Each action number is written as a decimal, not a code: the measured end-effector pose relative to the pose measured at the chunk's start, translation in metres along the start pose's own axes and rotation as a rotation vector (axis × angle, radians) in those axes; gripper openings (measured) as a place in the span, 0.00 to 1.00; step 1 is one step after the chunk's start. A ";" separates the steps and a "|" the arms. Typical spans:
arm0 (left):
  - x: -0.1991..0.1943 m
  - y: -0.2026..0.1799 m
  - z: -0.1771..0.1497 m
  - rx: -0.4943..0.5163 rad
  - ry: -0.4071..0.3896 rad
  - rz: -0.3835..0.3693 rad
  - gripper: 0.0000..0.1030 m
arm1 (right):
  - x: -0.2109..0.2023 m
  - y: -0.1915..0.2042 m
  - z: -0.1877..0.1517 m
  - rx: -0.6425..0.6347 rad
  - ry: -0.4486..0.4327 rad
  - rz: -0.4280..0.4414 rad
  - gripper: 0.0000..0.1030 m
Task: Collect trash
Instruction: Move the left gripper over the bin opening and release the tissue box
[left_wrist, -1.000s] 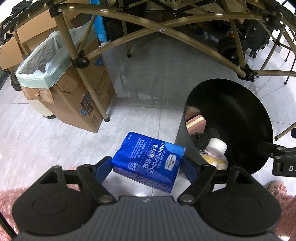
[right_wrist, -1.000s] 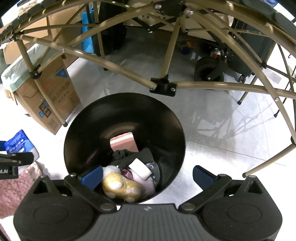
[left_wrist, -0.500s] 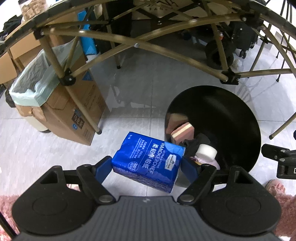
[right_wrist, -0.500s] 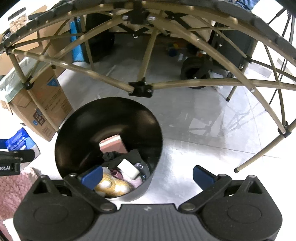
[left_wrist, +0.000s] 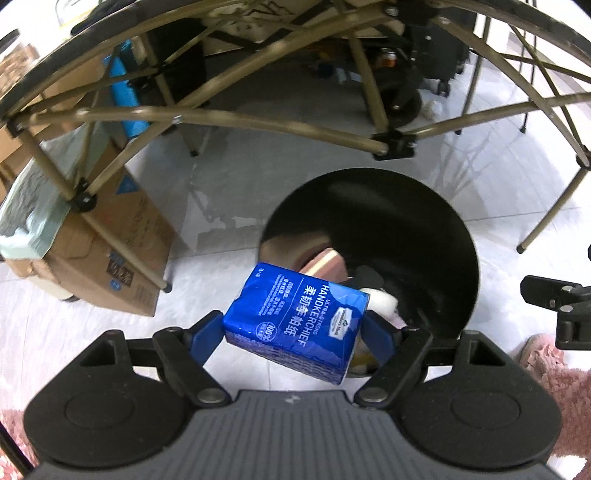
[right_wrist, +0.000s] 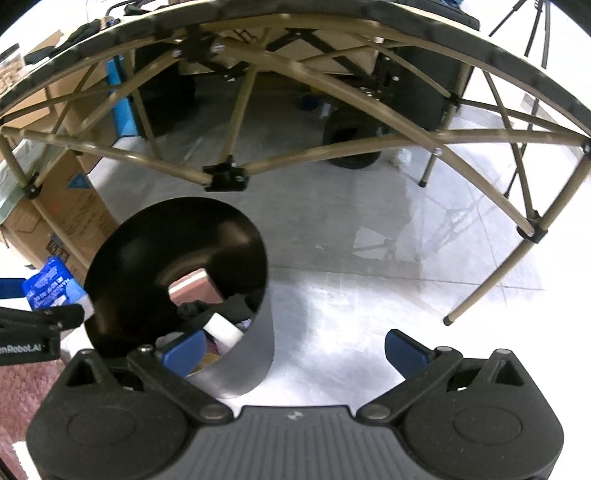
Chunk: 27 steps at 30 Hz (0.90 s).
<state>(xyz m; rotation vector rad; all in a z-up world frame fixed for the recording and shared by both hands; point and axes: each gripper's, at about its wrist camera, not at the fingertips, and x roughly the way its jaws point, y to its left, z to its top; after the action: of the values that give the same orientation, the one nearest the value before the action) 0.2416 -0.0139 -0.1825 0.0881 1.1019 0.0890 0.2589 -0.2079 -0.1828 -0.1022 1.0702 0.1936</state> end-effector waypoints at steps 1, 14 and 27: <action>0.001 -0.004 0.001 0.007 0.000 -0.003 0.79 | 0.000 -0.003 -0.001 0.007 0.001 -0.003 1.00; 0.025 -0.038 0.014 0.054 0.043 -0.035 0.79 | -0.005 -0.037 -0.005 0.112 -0.006 -0.074 1.00; 0.067 -0.062 0.032 0.042 0.122 -0.073 0.79 | 0.009 -0.051 -0.001 0.134 0.028 -0.114 1.00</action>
<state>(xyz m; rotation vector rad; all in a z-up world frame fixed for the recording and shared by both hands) 0.3018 -0.0683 -0.2352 0.0812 1.2281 0.0058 0.2727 -0.2571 -0.1918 -0.0451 1.0990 0.0169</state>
